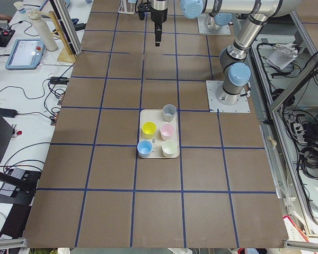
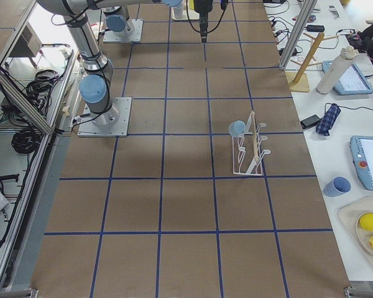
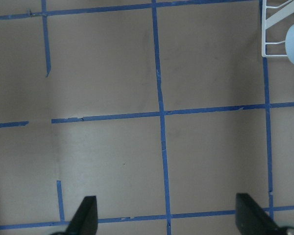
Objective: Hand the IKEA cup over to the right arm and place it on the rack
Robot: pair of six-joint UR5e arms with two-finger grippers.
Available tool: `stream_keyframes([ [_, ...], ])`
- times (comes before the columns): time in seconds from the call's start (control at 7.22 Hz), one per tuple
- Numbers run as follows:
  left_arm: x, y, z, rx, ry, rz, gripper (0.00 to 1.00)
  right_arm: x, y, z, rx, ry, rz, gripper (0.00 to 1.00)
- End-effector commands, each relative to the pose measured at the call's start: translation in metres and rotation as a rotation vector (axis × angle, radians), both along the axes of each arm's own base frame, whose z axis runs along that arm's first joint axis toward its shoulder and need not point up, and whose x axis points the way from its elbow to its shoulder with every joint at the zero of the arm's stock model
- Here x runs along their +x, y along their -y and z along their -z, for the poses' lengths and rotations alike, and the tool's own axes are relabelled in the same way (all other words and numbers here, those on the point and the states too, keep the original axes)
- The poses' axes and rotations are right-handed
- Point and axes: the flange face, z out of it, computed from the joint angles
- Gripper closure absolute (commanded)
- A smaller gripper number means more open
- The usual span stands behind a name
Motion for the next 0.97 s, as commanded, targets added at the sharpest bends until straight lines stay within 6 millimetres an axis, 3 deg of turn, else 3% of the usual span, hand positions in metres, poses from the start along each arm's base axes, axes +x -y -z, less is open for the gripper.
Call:
stream_keyframes([
  [0.0,-0.0004,-0.0035,-0.0023,-0.001,0.001,0.000,0.00,0.0050,-0.0017,-0.0007,-0.005,-0.002,-0.010,0.00],
  [0.83,0.0003,-0.0030,-0.0026,-0.004,0.001,-0.001,0.00,0.0052,-0.0007,0.0010,0.000,-0.001,-0.013,0.00],
])
